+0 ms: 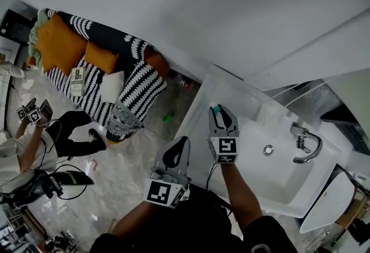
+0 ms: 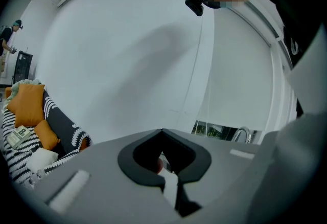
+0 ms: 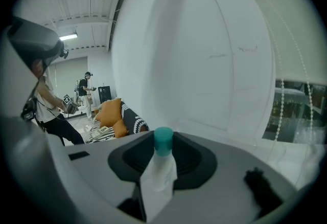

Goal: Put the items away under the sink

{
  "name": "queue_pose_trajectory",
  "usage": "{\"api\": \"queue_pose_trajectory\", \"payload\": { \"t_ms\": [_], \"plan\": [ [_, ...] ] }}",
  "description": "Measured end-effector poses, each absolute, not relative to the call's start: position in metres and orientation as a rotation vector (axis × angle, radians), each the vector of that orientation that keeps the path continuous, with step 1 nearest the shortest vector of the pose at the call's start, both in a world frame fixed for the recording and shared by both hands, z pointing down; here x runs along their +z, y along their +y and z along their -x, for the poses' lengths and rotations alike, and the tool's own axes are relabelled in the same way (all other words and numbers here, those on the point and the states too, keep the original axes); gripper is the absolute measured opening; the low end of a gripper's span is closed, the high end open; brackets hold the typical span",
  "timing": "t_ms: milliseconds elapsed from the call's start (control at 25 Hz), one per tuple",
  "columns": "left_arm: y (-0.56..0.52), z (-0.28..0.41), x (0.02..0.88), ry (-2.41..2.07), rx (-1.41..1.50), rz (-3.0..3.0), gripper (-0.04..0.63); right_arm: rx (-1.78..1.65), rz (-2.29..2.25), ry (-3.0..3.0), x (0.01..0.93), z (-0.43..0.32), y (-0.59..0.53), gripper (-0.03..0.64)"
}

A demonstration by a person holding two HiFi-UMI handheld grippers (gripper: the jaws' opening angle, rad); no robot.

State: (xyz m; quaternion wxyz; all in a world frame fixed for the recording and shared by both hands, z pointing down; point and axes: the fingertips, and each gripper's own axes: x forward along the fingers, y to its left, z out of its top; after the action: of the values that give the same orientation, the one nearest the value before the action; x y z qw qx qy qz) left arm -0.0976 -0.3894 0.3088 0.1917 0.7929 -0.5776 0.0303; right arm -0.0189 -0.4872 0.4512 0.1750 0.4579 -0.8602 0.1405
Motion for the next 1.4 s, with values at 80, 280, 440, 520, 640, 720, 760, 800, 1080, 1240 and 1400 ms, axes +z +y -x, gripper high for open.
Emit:
{"api": "queue_pose_trajectory", "payload": {
  "t_ms": [80, 280, 440, 520, 640, 720, 760, 800, 1080, 1240, 1400],
  "plan": [
    [-0.384, 0.097, 0.308, -1.613, 0.088, -2.219, 0.009, 0.393, -1.307, -2.45, 0.447, 0.019, -0.482, 0.118],
    [-0.368, 0.101, 0.304, -1.614, 0.07, -2.244, 0.009, 0.394, -1.322, -2.461, 0.435, 0.016, -0.466, 0.117],
    [-0.352, 0.104, 0.296, -1.615, 0.049, -2.26, 0.009, 0.377, -1.345, -2.455, 0.426, 0.012, -0.449, 0.117],
    [-0.342, 0.105, 0.293, -1.608, 0.045, -2.265, 0.009, 0.371, -1.353, -2.452, 0.42, 0.01, -0.438, 0.115],
    [-0.327, 0.103, 0.281, -1.574, 0.033, -2.259, 0.009, 0.364, -1.376, -2.447, 0.409, 0.007, -0.42, 0.115],
    [-0.317, 0.106, 0.277, -1.573, 0.022, -2.283, 0.009, 0.357, -1.392, -2.438, 0.402, 0.006, -0.407, 0.114],
    [-0.311, 0.108, 0.275, -1.58, 0.015, -2.302, 0.009, 0.356, -1.398, -2.435, 0.399, 0.005, -0.401, 0.114],
    [-0.306, 0.109, 0.274, -1.584, 0.01, -2.32, 0.009, 0.357, -1.404, -2.432, 0.396, 0.005, -0.394, 0.112],
    [-0.264, 0.106, 0.255, -1.578, -0.014, -2.34, 0.009, 0.363, -1.474, -2.43, 0.379, -0.007, -0.345, 0.106],
    [-0.238, 0.105, 0.247, -1.566, -0.033, -2.368, 0.009, 0.348, -1.503, -2.43, 0.376, -0.013, -0.319, 0.106],
    [-0.216, 0.106, 0.241, -1.557, -0.03, -2.385, 0.009, 0.275, -1.533, -2.444, 0.36, -0.016, -0.295, 0.104]
  ]
}}
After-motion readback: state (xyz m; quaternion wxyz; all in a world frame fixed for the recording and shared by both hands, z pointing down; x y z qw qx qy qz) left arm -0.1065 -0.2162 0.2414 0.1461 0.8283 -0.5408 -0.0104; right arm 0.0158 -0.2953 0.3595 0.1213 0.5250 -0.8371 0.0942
